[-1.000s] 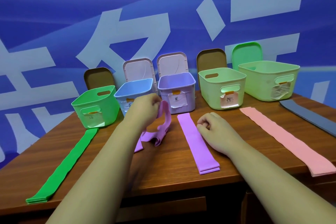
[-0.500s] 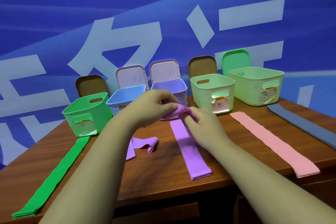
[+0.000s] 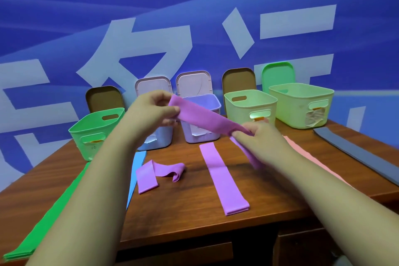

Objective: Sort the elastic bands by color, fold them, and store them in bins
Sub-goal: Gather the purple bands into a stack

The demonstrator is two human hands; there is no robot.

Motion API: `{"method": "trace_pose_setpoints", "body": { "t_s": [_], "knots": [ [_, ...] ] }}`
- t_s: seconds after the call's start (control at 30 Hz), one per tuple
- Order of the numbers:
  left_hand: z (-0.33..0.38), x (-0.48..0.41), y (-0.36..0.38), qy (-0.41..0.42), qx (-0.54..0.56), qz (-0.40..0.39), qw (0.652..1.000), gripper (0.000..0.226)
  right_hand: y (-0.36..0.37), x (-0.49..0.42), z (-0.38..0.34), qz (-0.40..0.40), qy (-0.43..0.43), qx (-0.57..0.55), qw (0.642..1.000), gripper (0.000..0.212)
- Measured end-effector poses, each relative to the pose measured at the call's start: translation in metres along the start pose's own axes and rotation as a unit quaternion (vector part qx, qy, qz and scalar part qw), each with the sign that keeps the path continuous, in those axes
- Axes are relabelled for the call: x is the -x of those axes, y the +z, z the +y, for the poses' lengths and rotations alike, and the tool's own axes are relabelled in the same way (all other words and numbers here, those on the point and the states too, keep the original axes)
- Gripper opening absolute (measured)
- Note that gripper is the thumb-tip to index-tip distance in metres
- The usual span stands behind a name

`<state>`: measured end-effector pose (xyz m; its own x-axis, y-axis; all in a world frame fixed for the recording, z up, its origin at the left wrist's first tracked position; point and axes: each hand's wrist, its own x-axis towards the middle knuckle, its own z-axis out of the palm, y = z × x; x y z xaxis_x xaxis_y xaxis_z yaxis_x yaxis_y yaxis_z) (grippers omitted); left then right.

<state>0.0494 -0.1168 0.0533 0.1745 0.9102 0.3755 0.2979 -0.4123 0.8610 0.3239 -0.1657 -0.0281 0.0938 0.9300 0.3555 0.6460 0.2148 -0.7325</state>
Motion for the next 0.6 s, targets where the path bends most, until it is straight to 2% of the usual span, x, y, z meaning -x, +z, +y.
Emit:
{"method": "trace_pose_setpoints", "body": {
  "t_s": [0.1,0.3,0.47,0.6],
  "knots": [
    [0.005,-0.007,0.010,0.014,0.039,0.031,0.999,0.020,0.000,0.011,-0.001,-0.028,0.010,0.012,0.999,0.025],
    [0.007,-0.021,0.034,-0.023,0.139,0.029,0.990,0.019,-0.001,0.032,-0.008,-0.083,0.034,0.003,0.996,0.019],
    [-0.009,-0.035,0.050,-0.024,0.118,0.062,0.991,0.023,-0.006,0.037,-0.009,-0.103,0.090,-0.007,0.991,0.019],
    [-0.028,-0.047,0.059,-0.025,0.042,0.095,0.994,0.027,-0.005,0.041,-0.006,-0.128,0.108,0.021,0.986,0.017]
  ]
}}
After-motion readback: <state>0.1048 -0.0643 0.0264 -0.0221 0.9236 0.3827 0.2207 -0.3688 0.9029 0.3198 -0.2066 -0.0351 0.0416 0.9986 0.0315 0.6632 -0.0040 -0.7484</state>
